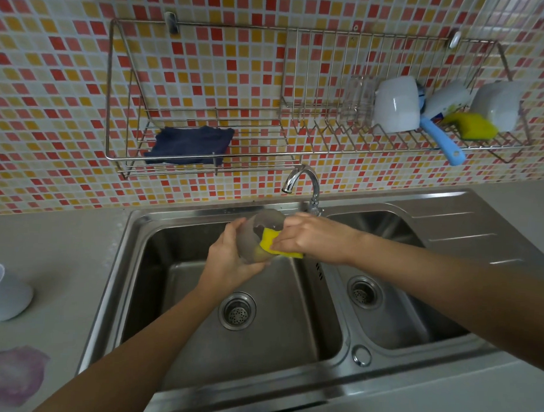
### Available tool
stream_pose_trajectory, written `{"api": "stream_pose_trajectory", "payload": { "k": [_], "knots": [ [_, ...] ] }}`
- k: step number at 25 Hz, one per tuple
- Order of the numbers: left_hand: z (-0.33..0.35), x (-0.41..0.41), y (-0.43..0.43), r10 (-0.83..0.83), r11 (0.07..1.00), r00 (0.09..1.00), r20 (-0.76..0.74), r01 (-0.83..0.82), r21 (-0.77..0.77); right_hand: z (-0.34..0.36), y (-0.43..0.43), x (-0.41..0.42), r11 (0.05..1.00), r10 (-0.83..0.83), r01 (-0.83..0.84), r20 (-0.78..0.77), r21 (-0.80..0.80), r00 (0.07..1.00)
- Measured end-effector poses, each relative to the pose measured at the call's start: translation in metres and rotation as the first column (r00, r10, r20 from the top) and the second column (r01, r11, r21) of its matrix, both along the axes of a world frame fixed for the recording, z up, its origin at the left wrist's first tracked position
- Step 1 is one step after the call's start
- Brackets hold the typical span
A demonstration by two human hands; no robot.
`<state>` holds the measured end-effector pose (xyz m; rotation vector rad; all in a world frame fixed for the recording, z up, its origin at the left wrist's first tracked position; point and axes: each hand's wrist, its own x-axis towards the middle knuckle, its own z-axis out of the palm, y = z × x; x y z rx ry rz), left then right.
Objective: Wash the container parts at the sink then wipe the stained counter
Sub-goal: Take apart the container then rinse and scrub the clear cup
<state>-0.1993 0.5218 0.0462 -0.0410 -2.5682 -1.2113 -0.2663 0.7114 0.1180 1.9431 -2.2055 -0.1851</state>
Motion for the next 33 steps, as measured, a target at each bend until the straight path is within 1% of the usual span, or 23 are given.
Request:
{"api": "stream_pose_trajectory", "payload": {
  "k": [2,3,4,6,8,9,11,12,13,14,15,16,18,19,20,22,23,25,27,28,30,32,33],
  "knots": [
    [-0.001,-0.002,-0.008,-0.111,0.993,0.993,0.047,0.109,0.044,0.008,0.006,-0.008,0.997,0.032,-0.024,-0.104,0.075,0.994],
    [0.0,-0.003,-0.014,-0.191,0.98,0.977,0.089,0.185,0.077,0.014,0.008,-0.011,0.99,0.078,-0.059,-0.15,0.126,0.986],
    [0.002,-0.003,-0.019,-0.265,0.963,0.955,0.133,0.253,0.096,0.017,0.008,-0.012,0.979,0.158,-0.13,-0.182,0.156,0.971],
    [0.007,-0.001,-0.023,-0.361,0.932,0.92,0.154,0.36,0.037,0.021,0.008,-0.014,0.941,0.325,-0.295,-0.201,0.167,0.924],
    [0.008,0.001,-0.02,-0.405,0.908,0.909,0.1,0.413,-0.076,0.024,0.007,-0.014,0.926,0.376,-0.359,-0.2,0.118,0.905],
    [0.006,0.003,-0.017,-0.395,0.911,0.916,0.066,0.4,-0.103,0.021,0.008,-0.013,0.928,0.372,-0.363,-0.201,0.081,0.906],
    [0.003,0.007,-0.013,-0.315,0.944,0.949,0.013,0.315,-0.097,0.013,0.006,-0.004,0.963,0.263,-0.268,-0.157,-0.013,0.952],
    [0.002,0.007,-0.012,-0.25,0.966,0.968,0.002,0.25,-0.072,0.008,0.003,0.002,0.983,0.171,-0.174,-0.06,-0.051,0.983],
    [0.002,0.007,-0.012,-0.177,0.983,0.984,-0.008,0.177,-0.044,0.003,0.0,0.009,0.994,0.066,-0.055,0.113,-0.094,0.991],
    [0.002,0.006,-0.013,-0.115,0.993,0.993,-0.016,0.114,-0.028,-0.002,-0.003,0.013,0.99,-0.005,0.038,0.236,-0.134,0.972],
    [0.002,0.004,-0.014,-0.078,0.997,0.997,-0.025,0.078,-0.026,-0.007,-0.006,0.015,0.985,-0.035,0.081,0.285,-0.151,0.958],
    [0.003,0.003,-0.015,-0.072,0.997,0.997,-0.022,0.071,-0.03,-0.01,-0.007,0.013,0.985,-0.034,0.076,0.259,-0.154,0.965],
    [0.005,0.003,-0.015,-0.126,0.991,0.992,-0.007,0.126,-0.051,-0.013,-0.005,0.011,0.993,0.04,-0.04,-0.009,-0.115,0.999],
    [0.004,0.003,-0.015,-0.152,0.987,0.988,0.003,0.152,-0.056,-0.014,-0.003,0.012,0.99,0.094,-0.107,-0.132,-0.096,0.987],
    [0.002,0.006,-0.014,-0.152,0.987,0.988,0.015,0.152,-0.045,-0.014,-0.001,0.013,0.98,0.149,-0.168,-0.172,-0.103,0.974],
    [-0.004,0.012,-0.013,-0.071,0.997,0.997,0.039,0.07,0.03,-0.01,-0.001,0.016,0.953,0.203,-0.241,-0.205,-0.186,0.958],
    [-0.006,0.015,-0.014,-0.025,0.997,0.998,0.051,0.022,0.07,-0.005,-0.001,0.017,0.942,0.162,-0.224,-0.246,-0.249,0.955],
    [-0.008,0.017,-0.017,0.025,0.995,0.996,0.082,-0.033,0.098,0.005,0.0,0.011,0.918,0.033,-0.157,-0.323,-0.365,0.946],
    [-0.004,0.017,-0.022,0.04,0.993,0.994,0.1,-0.05,0.104,0.022,-0.005,-0.001,0.857,-0.099,-0.058,-0.273,-0.512,0.957],
    [-0.001,0.015,-0.025,0.052,0.99,0.994,0.101,-0.064,0.123,0.031,-0.011,-0.008,0.812,-0.151,-0.003,-0.215,-0.584,0.965],
    [0.004,0.012,-0.029,0.071,0.978,0.991,0.11,-0.091,0.186,0.052,-0.03,-0.025,0.692,-0.28,0.139,-0.085,-0.709,0.956],
    [0.009,0.011,-0.031,0.082,0.969,0.989,0.126,-0.109,0.221,0.068,-0.052,-0.045,0.553,-0.429,0.333,0.082,-0.764,0.9],
    [0.012,0.011,-0.032,0.088,0.967,0.988,0.125,-0.114,0.226,0.073,-0.065,-0.055,0.488,-0.487,0.437,0.18,-0.755,0.854]
  ]
}}
